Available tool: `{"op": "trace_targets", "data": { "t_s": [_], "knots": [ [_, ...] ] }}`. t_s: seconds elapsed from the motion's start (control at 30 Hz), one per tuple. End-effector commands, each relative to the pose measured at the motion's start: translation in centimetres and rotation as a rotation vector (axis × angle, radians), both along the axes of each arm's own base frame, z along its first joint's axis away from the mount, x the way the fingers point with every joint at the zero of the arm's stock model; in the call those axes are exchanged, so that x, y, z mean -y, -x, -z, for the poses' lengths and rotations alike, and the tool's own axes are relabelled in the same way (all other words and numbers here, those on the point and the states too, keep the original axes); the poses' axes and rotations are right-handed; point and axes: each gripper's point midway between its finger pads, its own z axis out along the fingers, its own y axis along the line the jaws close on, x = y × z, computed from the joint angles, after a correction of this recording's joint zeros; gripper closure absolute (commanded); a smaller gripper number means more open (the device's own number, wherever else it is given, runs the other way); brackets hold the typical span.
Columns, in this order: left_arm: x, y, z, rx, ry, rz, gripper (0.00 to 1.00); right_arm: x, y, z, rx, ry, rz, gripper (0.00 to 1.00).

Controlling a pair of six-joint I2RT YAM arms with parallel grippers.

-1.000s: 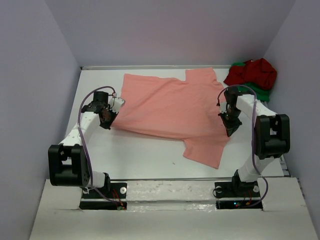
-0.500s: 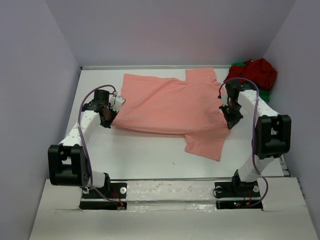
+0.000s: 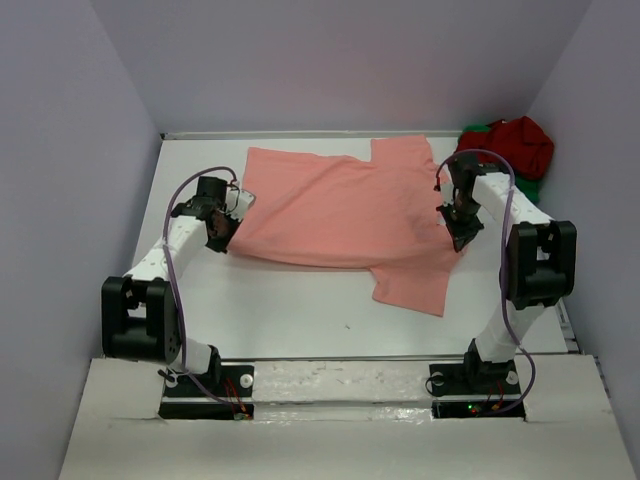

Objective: Fold and stack the t-shirts
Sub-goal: Fold the flattened tshirt in 1/3 of the way

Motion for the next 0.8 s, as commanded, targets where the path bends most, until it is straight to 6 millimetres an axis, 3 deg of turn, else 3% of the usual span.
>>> {"op": "trace_targets", "data": {
  "t_s": [0.0,0.77],
  "knots": [
    [-0.3,-1.8,-1.6,0.066,-0.028,-0.03,1.0,0.6,-1.7,-0.9,0.048,0.025,0.022,1.0],
    [-0.4,-5.6,-1.4,0.087,-0.058,-0.059,1.0,1.7,-6.4,-0.6,0.132,0.075,0.084,1.0]
  ]
}}
